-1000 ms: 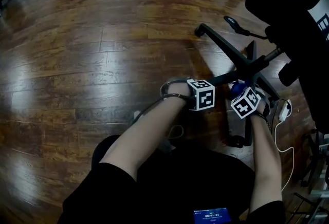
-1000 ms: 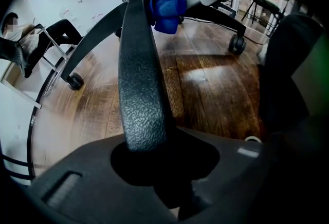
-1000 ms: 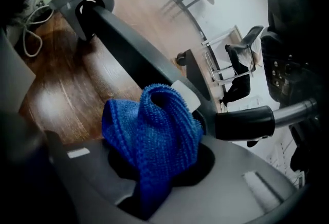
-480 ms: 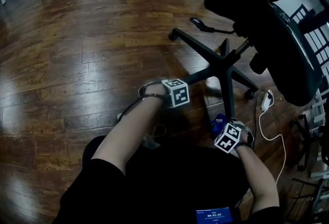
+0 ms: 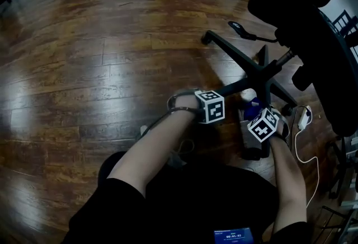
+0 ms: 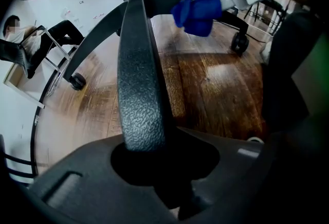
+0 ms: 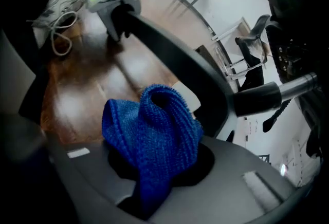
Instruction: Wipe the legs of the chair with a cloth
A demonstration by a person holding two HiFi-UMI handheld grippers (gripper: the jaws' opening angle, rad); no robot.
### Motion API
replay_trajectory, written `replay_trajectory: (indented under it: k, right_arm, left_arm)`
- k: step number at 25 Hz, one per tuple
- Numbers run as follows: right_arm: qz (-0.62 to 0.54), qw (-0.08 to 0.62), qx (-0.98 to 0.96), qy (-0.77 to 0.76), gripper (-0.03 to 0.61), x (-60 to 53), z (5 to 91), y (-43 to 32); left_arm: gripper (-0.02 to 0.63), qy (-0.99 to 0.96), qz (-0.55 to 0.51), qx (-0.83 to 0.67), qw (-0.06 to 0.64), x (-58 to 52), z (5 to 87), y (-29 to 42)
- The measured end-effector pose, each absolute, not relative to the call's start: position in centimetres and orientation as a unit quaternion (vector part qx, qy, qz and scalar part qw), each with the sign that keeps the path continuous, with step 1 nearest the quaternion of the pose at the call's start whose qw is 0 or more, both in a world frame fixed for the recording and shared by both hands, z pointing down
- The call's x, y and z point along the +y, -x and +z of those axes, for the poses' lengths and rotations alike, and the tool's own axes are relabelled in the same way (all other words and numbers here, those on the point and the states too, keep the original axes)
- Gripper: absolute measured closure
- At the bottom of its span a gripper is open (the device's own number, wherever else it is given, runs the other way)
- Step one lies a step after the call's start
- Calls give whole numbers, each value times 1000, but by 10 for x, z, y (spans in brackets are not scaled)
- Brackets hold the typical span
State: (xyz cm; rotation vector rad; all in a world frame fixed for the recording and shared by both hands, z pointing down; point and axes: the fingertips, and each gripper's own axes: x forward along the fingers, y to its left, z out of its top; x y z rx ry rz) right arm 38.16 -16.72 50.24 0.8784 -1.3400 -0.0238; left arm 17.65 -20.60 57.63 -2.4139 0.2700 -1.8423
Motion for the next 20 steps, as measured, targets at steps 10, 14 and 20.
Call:
replay_trajectory:
  k: [10,14,20]
  right_arm:
    - [-78,597,-644,-472,495,-214,470,-371]
    - [-76,586,-663,-459,495,-182,474,-388]
    - [23,490,-685,-538,495,-141,467,-422]
  left_arm:
    - [525,803,-590,67,51,-198,575,-175]
    - [497,824,-565,34,21,-158,571,-195]
    - [454,833,-552,-39,-26,-104,565,-217]
